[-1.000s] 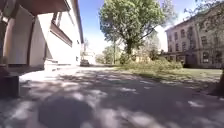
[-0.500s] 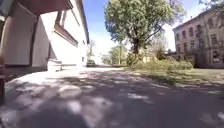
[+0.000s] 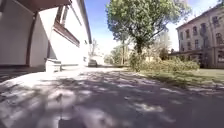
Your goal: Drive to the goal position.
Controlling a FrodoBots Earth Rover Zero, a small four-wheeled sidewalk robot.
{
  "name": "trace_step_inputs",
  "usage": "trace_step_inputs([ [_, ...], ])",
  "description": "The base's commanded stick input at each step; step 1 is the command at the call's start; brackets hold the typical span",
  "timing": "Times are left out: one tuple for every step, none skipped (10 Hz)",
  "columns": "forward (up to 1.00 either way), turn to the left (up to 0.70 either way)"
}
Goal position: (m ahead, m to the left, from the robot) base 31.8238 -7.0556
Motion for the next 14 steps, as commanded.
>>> trace_step_inputs([
  [1.00, 0.00],
  [1.00, 0.00],
  [1.00, 0.00],
  [1.00, 0.00],
  [1.00, 0.00],
  [1.00, 0.00],
  [1.00, 0.00],
  [1.00, 0.00],
  [1.00, 0.04],
  [1.00, 0.37],
  [1.00, 0.13],
  [1.00, 0.00],
  [1.00, 0.00],
  [1.00, 0.00],
])
